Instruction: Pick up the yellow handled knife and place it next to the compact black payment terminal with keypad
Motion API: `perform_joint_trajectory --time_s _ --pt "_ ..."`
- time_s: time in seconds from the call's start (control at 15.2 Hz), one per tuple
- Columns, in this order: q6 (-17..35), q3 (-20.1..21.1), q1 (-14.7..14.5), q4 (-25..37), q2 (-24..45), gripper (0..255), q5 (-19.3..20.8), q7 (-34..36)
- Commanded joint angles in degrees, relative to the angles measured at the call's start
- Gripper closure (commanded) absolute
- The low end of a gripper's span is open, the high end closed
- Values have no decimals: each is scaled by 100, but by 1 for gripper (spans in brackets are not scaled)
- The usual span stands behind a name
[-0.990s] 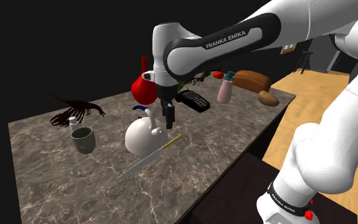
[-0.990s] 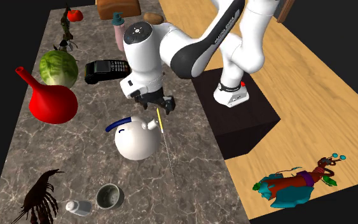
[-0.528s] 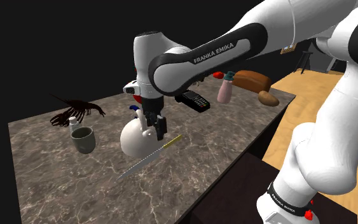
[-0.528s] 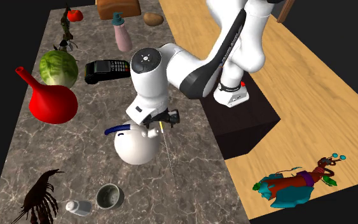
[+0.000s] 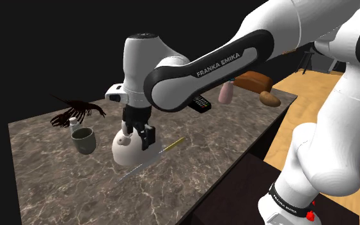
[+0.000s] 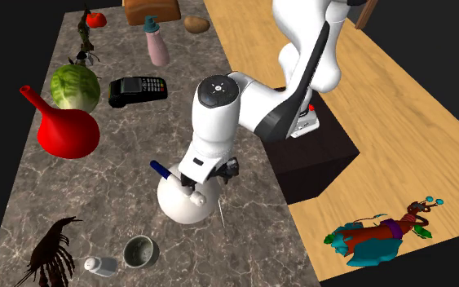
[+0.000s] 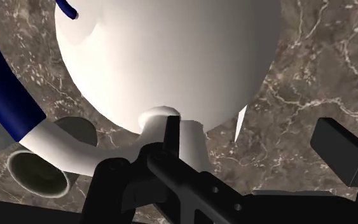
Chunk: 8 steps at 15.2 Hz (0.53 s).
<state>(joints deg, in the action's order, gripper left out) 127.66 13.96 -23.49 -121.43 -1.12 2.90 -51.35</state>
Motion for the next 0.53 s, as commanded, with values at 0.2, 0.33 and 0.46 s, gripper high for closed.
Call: perform_joint_trajectory --time_s 0.2,0.33,0.46 --pt "77 -78 84 -137 -78 0 -107 -216" --pt "42 -209 189 -391 -212 0 -324 -529" --pt "-10 -348 290 -626 -330 0 -512 -833"
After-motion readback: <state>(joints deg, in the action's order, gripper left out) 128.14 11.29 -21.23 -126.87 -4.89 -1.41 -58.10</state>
